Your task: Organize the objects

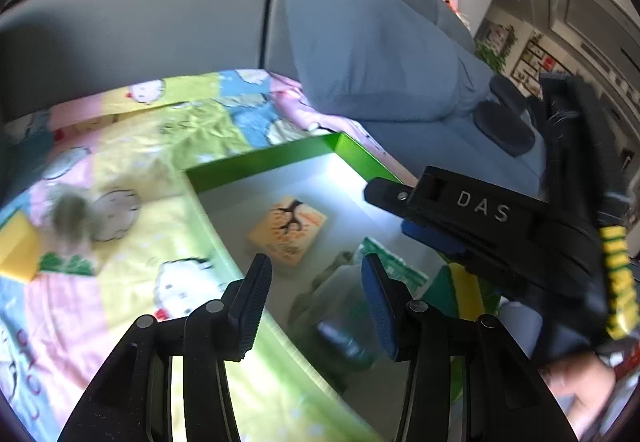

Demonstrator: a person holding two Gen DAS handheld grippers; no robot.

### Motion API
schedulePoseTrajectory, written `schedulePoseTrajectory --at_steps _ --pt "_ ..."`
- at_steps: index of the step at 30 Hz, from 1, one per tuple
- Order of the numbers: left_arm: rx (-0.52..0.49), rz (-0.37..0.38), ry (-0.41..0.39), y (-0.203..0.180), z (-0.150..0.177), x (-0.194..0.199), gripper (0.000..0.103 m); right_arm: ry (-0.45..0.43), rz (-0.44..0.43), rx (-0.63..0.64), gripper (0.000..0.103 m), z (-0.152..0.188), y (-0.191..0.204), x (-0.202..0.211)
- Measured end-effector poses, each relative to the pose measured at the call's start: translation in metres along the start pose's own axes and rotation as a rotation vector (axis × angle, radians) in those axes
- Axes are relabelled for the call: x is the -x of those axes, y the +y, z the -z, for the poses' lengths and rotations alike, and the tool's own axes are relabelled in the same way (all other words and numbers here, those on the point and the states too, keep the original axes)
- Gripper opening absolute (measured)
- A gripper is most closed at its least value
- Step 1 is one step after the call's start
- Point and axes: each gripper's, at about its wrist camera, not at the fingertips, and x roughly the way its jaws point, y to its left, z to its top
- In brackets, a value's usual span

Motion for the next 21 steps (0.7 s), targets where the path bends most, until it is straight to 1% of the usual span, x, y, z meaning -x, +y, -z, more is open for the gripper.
schedulePoseTrajectory --at_steps 1,3,5,8,10,12,13,14,15,18,21 --pt "0.005 -0.004 -0.011 0.003 0.002 0.008 0.049 -0.002 0.000 -0.002 0.054 0.001 0.001 0.001" --pt "0.015 -0.027 -0.034 0.011 0.006 0.025 0.061 -0.007 -0.013 -0.004 0.058 0.003 0.003 0.002" --pt "0.026 -0.064 -0.061 0.019 0.011 0.041 0.065 -0.007 -0.026 0.011 0.061 0.005 0.008 0.003" --pt "0.045 -0.130 -0.069 0.032 0.018 0.057 0.066 -0.008 -0.035 0.039 0.063 0.008 0.018 0.004" --pt "0.069 -0.180 -0.081 0.044 0.024 0.067 0.066 -0.009 -0.041 0.056 0.065 0.009 0.024 0.004" --pt "0.099 -0.215 -0.093 0.059 0.031 0.075 0.067 -0.008 -0.041 0.070 0.066 0.011 0.029 0.004" --pt "0.119 -0.224 -0.098 0.067 0.034 0.077 0.067 -0.008 -0.038 0.077 0.067 0.012 0.031 0.004" --pt "0.145 -0.235 -0.100 0.077 0.038 0.079 0.067 -0.008 -0.032 0.084 0.070 0.013 0.034 0.003" --pt "0.166 -0.241 -0.101 0.084 0.041 0.080 0.067 -0.009 -0.029 0.094 0.076 0.014 0.036 0.003" --pt "0.215 -0.234 -0.123 0.104 0.051 0.085 0.067 -0.020 -0.010 0.141 0.077 0.017 0.047 0.006" --pt "0.266 -0.261 -0.134 0.119 0.054 0.089 0.067 -0.045 -0.010 0.186 0.078 0.021 0.059 0.011"
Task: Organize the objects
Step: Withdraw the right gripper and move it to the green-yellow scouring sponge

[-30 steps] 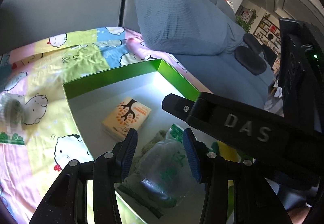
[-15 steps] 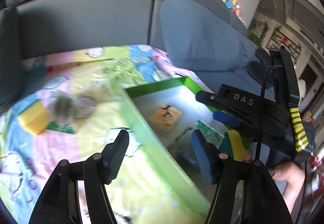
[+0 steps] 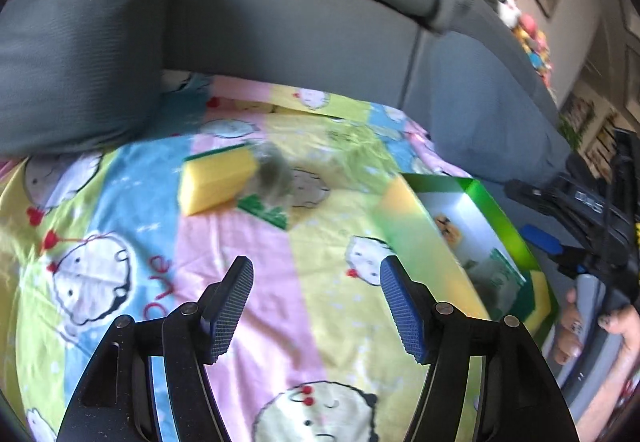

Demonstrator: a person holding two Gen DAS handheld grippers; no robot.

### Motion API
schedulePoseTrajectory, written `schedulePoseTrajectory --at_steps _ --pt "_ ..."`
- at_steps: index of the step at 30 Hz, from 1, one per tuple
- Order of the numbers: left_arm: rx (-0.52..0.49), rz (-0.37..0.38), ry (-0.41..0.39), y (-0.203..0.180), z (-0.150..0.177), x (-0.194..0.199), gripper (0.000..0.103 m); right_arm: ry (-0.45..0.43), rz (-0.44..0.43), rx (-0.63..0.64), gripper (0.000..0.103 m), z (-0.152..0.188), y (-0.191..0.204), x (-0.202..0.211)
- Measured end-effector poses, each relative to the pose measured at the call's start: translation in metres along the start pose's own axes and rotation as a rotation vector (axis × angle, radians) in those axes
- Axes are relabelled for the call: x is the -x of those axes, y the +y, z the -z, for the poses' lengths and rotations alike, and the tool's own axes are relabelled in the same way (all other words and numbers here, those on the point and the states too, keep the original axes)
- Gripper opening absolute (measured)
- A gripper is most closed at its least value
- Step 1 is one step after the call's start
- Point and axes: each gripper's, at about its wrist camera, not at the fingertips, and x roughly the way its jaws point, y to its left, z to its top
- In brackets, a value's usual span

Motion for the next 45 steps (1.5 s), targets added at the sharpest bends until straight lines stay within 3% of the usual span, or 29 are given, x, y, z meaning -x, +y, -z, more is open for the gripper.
schedulePoseTrajectory --at_steps 6,12,20,26,30,37,42,45 --pt "0.070 -0.045 -0.009 0.026 0.002 0.005 0.067 0.002 -0.032 0.092 0.084 0.005 0.030 0.000" --pt "0.142 -0.051 -0.036 0.046 0.003 0.016 0.076 0.016 -0.079 0.174 0.087 0.016 0.058 0.002" --pt "0.199 -0.056 -0.043 0.064 0.003 0.023 0.078 0.051 -0.139 0.247 0.089 0.031 0.086 -0.001" --pt "0.218 -0.038 -0.041 0.070 0.003 0.025 0.079 0.050 -0.139 0.307 0.098 0.041 0.105 -0.001" --pt "0.231 -0.078 -0.032 0.080 0.004 0.024 0.082 0.057 -0.148 0.337 0.101 0.045 0.114 -0.003" --pt "0.348 -0.115 -0.041 0.116 0.003 0.029 0.082 0.112 -0.212 0.347 0.101 0.052 0.136 -0.014" --pt "0.397 -0.194 -0.042 0.133 0.000 0.026 0.082 0.140 -0.201 0.413 0.101 0.054 0.172 -0.027" --pt "0.424 -0.196 -0.024 0.140 0.001 0.022 0.082 0.159 -0.221 0.434 0.101 0.052 0.197 -0.036"
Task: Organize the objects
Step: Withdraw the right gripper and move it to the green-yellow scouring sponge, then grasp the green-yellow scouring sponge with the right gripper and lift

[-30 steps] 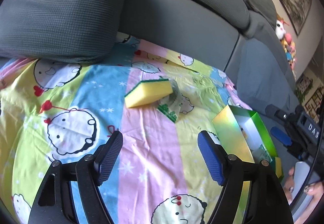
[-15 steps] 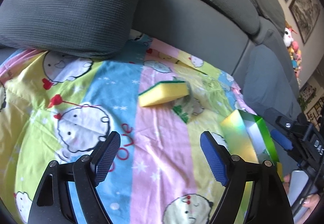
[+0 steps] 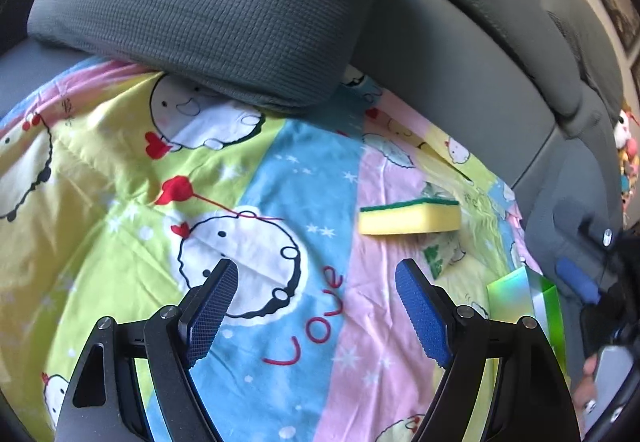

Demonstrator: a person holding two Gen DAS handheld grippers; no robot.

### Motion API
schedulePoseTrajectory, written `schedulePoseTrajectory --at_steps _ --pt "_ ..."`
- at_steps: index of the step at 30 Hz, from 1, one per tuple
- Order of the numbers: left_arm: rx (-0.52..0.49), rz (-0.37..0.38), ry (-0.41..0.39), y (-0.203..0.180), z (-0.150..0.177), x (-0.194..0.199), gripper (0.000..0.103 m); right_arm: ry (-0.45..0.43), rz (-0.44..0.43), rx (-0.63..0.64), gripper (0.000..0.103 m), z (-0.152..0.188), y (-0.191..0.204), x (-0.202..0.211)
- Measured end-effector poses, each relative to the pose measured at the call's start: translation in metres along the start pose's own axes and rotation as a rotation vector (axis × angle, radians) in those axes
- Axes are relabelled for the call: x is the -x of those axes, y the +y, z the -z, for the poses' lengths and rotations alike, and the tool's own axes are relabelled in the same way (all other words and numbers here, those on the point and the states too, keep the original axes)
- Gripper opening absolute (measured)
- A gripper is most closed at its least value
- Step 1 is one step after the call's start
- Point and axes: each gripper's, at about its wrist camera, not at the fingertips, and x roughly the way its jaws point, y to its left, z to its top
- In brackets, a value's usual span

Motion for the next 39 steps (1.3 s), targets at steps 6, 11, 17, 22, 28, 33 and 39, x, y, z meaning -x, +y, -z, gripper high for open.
schedulePoseTrajectory --at_steps 6,11,17,22,28,33,39 --pt "0.054 -0.028 0.022 0.013 -0.002 -0.006 0.082 0.055 -0.005 0.063 0.101 -0.023 0.038 -0.033" --pt "0.084 -0.039 0.035 0.021 -0.004 -0.008 0.082 0.106 -0.040 0.060 0.101 -0.036 0.057 -0.067" --pt "0.094 -0.064 0.046 0.025 -0.004 -0.012 0.082 0.128 0.091 0.136 0.094 -0.036 0.079 -0.118" --pt "0.097 -0.089 0.052 0.028 -0.005 -0.016 0.082 0.180 0.106 0.126 0.079 -0.029 0.072 -0.142" --pt "0.097 -0.094 0.059 0.028 -0.004 -0.018 0.082 0.195 0.212 0.171 0.036 -0.018 0.058 -0.150" --pt "0.106 -0.104 0.066 0.032 -0.003 -0.020 0.082 0.319 0.096 0.096 0.019 -0.001 0.038 -0.154" --pt "0.132 -0.109 0.073 0.039 -0.003 -0.021 0.082 0.334 0.107 0.147 0.023 0.014 0.037 -0.136"
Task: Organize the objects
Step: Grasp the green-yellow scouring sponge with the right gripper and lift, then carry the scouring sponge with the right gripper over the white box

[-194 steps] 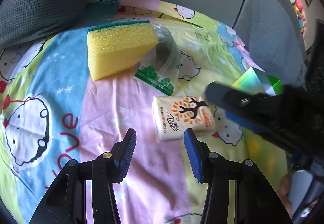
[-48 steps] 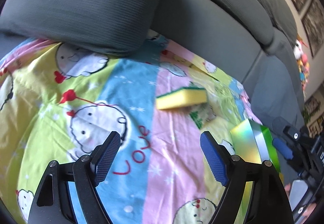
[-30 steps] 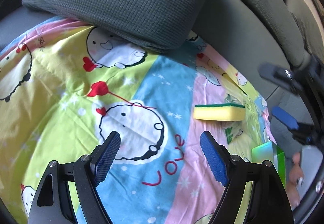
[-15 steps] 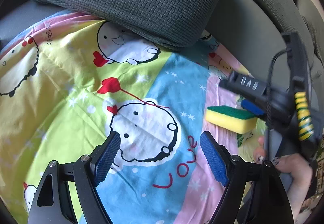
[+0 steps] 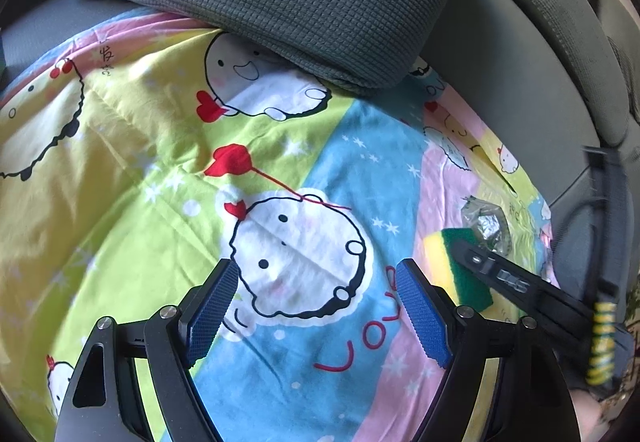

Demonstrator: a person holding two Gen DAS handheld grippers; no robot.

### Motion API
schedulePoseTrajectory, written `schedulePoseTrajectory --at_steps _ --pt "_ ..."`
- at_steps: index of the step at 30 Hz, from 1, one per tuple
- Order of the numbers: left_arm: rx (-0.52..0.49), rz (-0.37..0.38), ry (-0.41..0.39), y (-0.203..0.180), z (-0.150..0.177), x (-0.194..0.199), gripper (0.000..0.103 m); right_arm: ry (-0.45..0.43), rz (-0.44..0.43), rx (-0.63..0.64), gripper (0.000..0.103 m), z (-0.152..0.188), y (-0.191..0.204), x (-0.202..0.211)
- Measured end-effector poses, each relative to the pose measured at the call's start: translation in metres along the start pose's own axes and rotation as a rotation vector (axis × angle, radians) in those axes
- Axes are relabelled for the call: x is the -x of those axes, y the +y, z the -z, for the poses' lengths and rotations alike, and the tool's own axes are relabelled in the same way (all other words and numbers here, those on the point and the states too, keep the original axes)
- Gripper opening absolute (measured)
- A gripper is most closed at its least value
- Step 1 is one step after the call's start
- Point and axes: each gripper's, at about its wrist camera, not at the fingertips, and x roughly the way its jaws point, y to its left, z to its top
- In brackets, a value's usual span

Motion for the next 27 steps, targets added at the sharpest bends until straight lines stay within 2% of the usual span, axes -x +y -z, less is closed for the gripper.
schedulePoseTrajectory --at_steps 2,4,5,6,9,17,19,20,21,25,27 --pt "0.006 0.000 0.004 0.001 0.000 -0.001 0.082 -0.002 -0.033 -0.021 0.027 0.001 -0.004 0.009" --pt "0.004 0.004 0.006 0.001 0.000 -0.001 0.082 -0.042 -0.050 -0.037 0.050 -0.002 -0.010 0.021" --pt "0.004 0.006 0.007 0.000 0.000 -0.001 0.082 -0.076 -0.046 -0.043 0.071 -0.003 -0.012 0.027" --pt "0.006 0.009 0.009 0.001 -0.001 -0.001 0.082 -0.109 -0.037 -0.042 0.084 -0.005 -0.013 0.033" --pt "0.004 0.005 0.011 0.000 0.000 -0.002 0.082 -0.153 -0.020 -0.019 0.086 -0.008 -0.014 0.037" --pt "-0.006 -0.009 0.021 -0.002 0.001 -0.003 0.082 0.003 0.015 -0.026 0.086 0.000 -0.027 -0.016" --pt "-0.012 -0.005 0.024 -0.003 0.001 -0.003 0.082 0.035 0.009 -0.034 0.083 0.004 -0.033 -0.027" --pt "-0.013 -0.004 0.025 -0.004 0.001 -0.003 0.082 0.051 -0.035 -0.055 0.077 0.007 -0.035 -0.030" --pt "-0.012 -0.004 0.024 -0.004 0.001 -0.003 0.082 0.063 -0.061 -0.075 0.075 0.009 -0.038 -0.031" --pt "-0.027 -0.006 0.042 -0.007 0.002 -0.005 0.082 0.065 -0.080 -0.099 0.071 0.017 -0.042 -0.023" --pt "-0.044 0.000 0.054 -0.011 0.004 -0.007 0.082 0.091 -0.099 -0.107 0.066 0.026 -0.043 -0.020"
